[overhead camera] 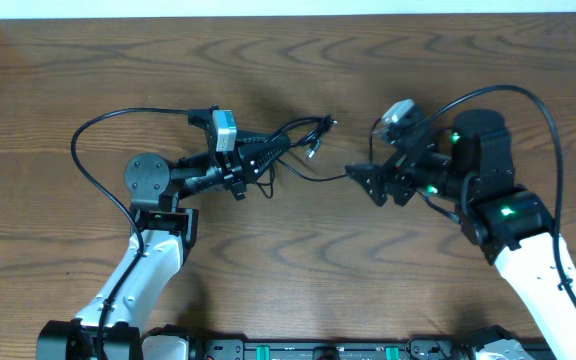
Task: Untangle cables
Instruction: 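Bring the right gripper to the black bundle beside the left gripper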
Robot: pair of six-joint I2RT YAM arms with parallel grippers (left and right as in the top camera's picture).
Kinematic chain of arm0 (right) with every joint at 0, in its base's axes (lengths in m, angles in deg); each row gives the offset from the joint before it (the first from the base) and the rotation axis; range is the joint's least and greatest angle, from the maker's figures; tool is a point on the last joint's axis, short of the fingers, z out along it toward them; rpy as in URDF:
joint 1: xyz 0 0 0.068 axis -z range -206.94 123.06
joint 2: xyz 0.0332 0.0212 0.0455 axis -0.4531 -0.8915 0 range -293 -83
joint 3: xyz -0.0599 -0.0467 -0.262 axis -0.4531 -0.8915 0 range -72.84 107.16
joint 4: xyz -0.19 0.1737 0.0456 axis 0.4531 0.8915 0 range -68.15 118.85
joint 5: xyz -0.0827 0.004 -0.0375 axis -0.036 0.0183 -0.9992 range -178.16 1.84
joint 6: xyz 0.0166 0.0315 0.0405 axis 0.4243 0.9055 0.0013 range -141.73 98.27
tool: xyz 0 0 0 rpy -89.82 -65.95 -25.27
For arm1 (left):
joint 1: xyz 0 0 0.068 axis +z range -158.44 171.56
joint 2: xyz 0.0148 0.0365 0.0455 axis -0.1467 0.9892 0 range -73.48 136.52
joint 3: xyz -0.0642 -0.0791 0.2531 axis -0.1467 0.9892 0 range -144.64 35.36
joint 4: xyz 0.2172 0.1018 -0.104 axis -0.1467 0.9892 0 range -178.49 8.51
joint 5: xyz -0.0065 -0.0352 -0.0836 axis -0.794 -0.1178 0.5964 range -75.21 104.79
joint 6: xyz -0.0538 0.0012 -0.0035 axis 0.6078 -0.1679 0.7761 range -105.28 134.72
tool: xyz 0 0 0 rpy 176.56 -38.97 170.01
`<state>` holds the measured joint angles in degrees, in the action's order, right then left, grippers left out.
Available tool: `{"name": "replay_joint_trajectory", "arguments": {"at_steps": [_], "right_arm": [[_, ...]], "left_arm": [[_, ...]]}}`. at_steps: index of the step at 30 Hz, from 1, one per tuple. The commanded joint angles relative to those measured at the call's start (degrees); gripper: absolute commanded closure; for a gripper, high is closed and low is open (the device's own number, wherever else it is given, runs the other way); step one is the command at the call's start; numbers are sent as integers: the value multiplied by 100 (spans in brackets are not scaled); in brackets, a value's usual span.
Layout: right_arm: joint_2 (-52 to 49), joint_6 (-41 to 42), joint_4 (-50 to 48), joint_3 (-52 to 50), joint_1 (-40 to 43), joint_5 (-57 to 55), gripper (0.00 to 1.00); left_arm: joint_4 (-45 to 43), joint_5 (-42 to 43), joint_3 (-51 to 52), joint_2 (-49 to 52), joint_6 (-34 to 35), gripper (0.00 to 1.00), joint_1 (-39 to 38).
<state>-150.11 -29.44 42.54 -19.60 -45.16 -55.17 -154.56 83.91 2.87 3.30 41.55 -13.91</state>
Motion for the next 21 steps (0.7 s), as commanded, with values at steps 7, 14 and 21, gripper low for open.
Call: {"name": "replay_joint_trajectory", "arguments": {"at_steps": [7,14,21], "right_arm": [[-363,-481,-155,-9,-225,-50,11],[-686,-479,-911,-9,-225,-509,12],[-979,-450,-1335,-9,-310,-236,12]], "left_arm": [[-645,271,-79,15,1119,92,-13],[-802,546,-79,15,1296,93,-13],[-802,544,-79,15,1292,93,-13]]}}
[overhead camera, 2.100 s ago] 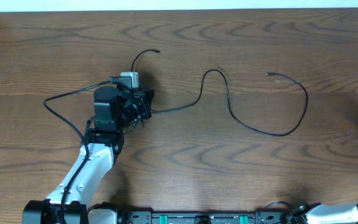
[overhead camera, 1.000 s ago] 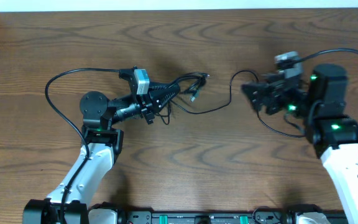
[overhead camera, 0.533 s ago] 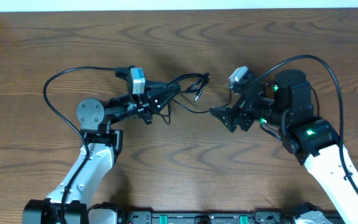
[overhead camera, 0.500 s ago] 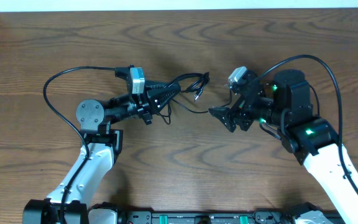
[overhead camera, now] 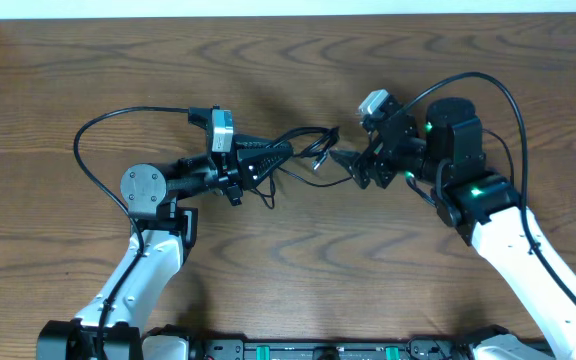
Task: Untangle cables
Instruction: 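Bring the right gripper to the black bundle beside the left gripper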
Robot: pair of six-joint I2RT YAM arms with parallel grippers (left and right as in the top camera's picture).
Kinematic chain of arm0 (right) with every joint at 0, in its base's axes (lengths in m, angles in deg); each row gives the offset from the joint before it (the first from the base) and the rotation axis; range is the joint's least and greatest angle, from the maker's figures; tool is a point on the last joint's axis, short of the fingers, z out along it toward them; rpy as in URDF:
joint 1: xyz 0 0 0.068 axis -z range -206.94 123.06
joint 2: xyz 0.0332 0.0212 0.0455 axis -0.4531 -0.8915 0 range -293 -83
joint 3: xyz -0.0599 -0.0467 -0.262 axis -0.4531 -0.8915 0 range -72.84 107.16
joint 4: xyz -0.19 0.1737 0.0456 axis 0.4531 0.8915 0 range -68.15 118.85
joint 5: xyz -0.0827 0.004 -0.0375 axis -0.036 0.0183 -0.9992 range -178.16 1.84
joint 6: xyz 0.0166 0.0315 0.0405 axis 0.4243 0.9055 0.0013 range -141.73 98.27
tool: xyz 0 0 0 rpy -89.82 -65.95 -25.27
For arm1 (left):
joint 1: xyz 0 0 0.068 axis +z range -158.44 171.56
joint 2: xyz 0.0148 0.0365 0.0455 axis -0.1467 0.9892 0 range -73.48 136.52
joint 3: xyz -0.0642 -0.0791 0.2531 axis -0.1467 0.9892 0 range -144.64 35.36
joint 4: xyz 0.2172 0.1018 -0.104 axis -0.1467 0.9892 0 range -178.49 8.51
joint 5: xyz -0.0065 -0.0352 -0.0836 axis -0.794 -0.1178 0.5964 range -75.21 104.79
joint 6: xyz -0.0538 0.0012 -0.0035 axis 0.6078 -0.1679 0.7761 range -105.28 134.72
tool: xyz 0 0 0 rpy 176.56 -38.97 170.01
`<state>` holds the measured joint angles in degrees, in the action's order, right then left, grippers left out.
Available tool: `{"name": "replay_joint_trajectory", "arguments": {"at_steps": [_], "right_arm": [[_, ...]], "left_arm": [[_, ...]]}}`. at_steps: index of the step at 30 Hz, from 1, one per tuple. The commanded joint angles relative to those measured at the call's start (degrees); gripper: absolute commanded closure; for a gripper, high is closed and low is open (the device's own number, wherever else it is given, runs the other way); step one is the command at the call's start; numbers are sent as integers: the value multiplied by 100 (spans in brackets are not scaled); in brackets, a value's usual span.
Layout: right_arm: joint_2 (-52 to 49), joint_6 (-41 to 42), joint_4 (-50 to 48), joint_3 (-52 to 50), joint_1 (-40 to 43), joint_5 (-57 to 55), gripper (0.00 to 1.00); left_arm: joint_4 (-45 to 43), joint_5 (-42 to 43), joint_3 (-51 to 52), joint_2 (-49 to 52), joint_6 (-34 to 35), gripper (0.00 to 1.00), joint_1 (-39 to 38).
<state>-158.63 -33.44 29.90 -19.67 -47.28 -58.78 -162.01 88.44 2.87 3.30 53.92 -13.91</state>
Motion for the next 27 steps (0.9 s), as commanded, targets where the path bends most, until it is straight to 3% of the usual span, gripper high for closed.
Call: {"name": "replay_joint_trajectory", "arguments": {"at_steps": [1,9,12,13,15,18,27], "right_arm": [[-160,-9,-109,-2,-133,120,13],[-503,7,-780,-2,-426,116,14],[-590,37,-975,-2,-452,122,23],[-608,39,-1010,-2,-455,125,28],[-616,48,-1036,-2,-452,120,64],[-616,149,-1023,-2,-452,114,99],[-612,442,-1001,-2,-450,118,99]], "left_arm": [[-57,92,-79,15,55,92,-13],[-55,94,-79,15,52,93,-13],[-52,94,-79,15,55,93,-13],[-50,98,-76,15,55,93,-13],[-50,122,-76,15,55,93,-13],[-50,122,-76,17,55,93,-13],[-4,144,-76,17,55,91,-13]]}}
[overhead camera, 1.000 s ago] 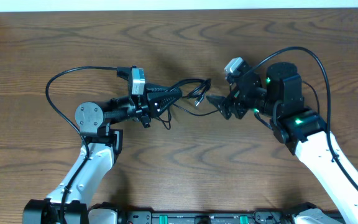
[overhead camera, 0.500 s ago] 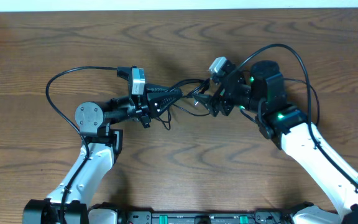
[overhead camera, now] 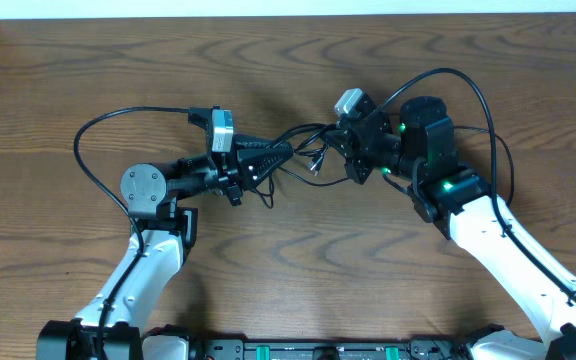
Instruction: Untangle cables
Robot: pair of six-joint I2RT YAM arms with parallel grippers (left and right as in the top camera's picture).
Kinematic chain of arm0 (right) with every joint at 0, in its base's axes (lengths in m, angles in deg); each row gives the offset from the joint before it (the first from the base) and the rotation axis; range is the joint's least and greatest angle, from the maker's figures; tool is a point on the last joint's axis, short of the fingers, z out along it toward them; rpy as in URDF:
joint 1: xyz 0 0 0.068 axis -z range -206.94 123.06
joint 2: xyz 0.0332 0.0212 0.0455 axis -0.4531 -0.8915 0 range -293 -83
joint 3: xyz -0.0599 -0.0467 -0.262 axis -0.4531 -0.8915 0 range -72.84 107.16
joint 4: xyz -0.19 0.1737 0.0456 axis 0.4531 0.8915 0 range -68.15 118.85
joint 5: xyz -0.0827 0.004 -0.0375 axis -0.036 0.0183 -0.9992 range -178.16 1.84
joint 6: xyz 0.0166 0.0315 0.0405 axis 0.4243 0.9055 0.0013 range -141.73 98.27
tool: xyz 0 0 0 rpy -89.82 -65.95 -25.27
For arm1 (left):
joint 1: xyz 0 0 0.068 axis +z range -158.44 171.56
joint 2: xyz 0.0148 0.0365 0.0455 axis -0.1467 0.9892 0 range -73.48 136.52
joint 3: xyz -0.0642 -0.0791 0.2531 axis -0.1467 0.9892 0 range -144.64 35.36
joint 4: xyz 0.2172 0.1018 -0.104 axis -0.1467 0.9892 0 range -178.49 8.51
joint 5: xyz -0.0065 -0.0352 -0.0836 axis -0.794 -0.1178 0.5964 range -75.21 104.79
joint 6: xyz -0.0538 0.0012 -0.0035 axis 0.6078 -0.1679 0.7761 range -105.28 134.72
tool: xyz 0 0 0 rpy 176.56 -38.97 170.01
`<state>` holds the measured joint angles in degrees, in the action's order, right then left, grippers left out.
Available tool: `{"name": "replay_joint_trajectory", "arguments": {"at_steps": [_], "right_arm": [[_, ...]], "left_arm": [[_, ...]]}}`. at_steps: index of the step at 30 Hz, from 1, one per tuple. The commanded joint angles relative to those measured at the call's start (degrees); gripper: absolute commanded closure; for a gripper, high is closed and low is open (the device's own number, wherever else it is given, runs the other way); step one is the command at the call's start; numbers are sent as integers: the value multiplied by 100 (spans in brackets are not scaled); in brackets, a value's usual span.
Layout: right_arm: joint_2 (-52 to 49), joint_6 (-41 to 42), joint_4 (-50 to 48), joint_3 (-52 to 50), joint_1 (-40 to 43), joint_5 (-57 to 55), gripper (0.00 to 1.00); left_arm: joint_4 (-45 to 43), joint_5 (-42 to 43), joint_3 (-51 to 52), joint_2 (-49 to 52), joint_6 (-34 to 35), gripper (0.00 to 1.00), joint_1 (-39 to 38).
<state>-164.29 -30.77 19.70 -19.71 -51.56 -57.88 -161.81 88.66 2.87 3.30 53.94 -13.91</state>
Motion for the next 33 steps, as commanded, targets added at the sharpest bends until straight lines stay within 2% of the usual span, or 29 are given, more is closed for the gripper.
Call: {"name": "replay_joint_trajectory", "arguments": {"at_steps": [1,3,7,11,18,21,25,29,32,33], "right_arm": [[-22,170,76,2,-22,22,99],[35,168,278,2,7,-151,99],[197,35,761,2,136,-380,99],[387,-341,1165,2,181,-378,99],[671,-955,1797,4,177,-385,99],[787,-1056,2070,2,177,-881,99],[949,-1056,2282,2,181,-1646,99],[1139,-1196,2247,4,181,-1663,99],[1252,-1360,2210,4,179,-1613,99],[1314,-1523,2210,4,179,-1510,99]], "left_arm": [[0,136,-76,17,50,70,-11],[-2,264,-76,17,48,43,4],[-4,444,-76,17,48,15,4],[-4,439,-76,17,-208,13,4],[116,439,-76,28,-1530,12,4],[848,433,-76,28,-2496,12,7],[2232,133,-76,28,-3324,12,59],[2964,-350,-76,28,-3515,12,136],[2848,-341,-76,26,-3515,12,133],[2505,-105,-79,26,-3515,11,133]]}}
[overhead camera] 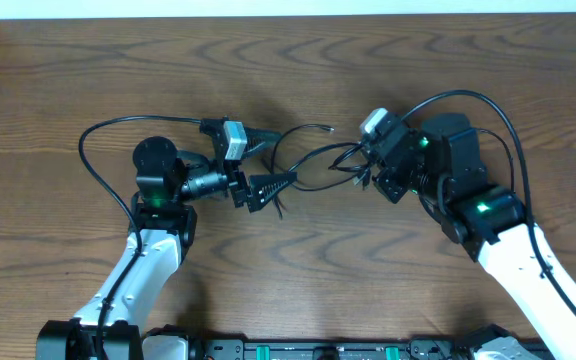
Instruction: Untangle cables
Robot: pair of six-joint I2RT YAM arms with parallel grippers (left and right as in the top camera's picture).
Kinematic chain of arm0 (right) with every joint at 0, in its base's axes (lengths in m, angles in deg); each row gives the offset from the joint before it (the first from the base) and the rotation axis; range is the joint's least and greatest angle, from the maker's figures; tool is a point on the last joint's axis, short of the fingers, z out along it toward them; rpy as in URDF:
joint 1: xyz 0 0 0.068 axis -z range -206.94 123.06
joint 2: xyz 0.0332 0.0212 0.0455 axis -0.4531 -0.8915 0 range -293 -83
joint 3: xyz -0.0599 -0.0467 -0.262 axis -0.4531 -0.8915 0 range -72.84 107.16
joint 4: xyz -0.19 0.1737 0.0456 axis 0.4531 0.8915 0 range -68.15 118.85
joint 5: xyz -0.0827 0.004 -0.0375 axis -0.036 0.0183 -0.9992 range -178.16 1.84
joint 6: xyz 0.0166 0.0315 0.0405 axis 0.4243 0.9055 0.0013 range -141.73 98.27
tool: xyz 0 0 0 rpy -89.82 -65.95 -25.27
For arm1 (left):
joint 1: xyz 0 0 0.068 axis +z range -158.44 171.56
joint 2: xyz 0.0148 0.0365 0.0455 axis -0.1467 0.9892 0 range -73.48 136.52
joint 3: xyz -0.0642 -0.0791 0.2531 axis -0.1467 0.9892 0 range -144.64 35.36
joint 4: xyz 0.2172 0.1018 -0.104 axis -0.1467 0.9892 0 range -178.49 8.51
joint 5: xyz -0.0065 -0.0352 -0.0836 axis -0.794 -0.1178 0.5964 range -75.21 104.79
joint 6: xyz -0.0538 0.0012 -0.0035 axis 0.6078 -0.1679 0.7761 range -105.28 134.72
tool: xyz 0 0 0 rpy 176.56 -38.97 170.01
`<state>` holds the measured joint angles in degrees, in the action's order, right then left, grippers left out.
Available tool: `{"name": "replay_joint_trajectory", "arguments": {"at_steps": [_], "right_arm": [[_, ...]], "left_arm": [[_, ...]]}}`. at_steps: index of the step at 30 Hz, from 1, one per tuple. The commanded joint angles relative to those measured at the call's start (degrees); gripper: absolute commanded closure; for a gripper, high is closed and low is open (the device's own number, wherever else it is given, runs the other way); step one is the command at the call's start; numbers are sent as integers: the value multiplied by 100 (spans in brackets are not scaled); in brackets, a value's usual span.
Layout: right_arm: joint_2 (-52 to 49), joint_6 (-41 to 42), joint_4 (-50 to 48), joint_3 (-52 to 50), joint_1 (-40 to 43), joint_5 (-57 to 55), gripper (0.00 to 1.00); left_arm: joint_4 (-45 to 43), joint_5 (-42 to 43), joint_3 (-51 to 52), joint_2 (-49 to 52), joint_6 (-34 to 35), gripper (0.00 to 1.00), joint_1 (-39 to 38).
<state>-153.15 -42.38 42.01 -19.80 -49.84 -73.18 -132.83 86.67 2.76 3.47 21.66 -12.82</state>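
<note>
A bundle of thin black cables (313, 158) hangs between my two grippers in the overhead view. One strand loops up to a free end (326, 127). The left gripper (286, 181) points right, and its dark fingers appear shut on the left part of the bundle, with a short tail dangling below it. From the right, the right gripper (366, 172) is shut on the plug ends of the cables. The strands between the two still cross each other. Both jaws are seen edge-on, so the grip itself is partly hidden.
The brown wooden table (288, 60) lies under everything. A black supply lead of the left arm (93, 150) arcs out to the left. The right arm's lead (508, 120) arcs over its wrist. The table's front rail (298, 350) runs between the arm bases.
The right gripper has moved right and nearer the front with the plug ends. The left gripper has turned and dropped lower in the view. The bundle now spans a wider gap.
At first the left gripper held the tangle while the right gripper stood apart to the right on one strand. The right gripper was then closer, then right at the tangle. Now both hold cables and stand farther apart.
</note>
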Motion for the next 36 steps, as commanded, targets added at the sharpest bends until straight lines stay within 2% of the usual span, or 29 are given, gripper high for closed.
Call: {"name": "replay_joint_trajectory", "arguments": {"at_steps": [1,5,8,10,17,20,26,33,36], "right_arm": [[219,-398,-24,13,4,70,99],[291,-629,-72,15,-9,433,99],[319,-623,-289,15,-9,562,99],[319,-619,-588,15,-33,776,99],[319,-597,-1056,28,-457,636,99],[319,-538,-1023,33,-568,616,99],[317,-511,-1001,33,-680,616,99],[317,-511,-776,33,-680,619,99],[317,-509,-745,33,-684,632,99]], "left_arm": [[-791,422,-68,9,-286,11,24],[-2968,1445,-68,2,-170,11,11],[-4393,1646,-68,-2,317,11,13],[-4625,1692,-68,-2,525,11,13],[-3934,1517,-68,11,520,11,15],[-3136,905,-68,11,511,11,48],[-1683,-9,-68,11,-284,11,72],[-960,-76,-68,11,-459,12,72],[-903,-76,-68,11,-459,25,68]]}}
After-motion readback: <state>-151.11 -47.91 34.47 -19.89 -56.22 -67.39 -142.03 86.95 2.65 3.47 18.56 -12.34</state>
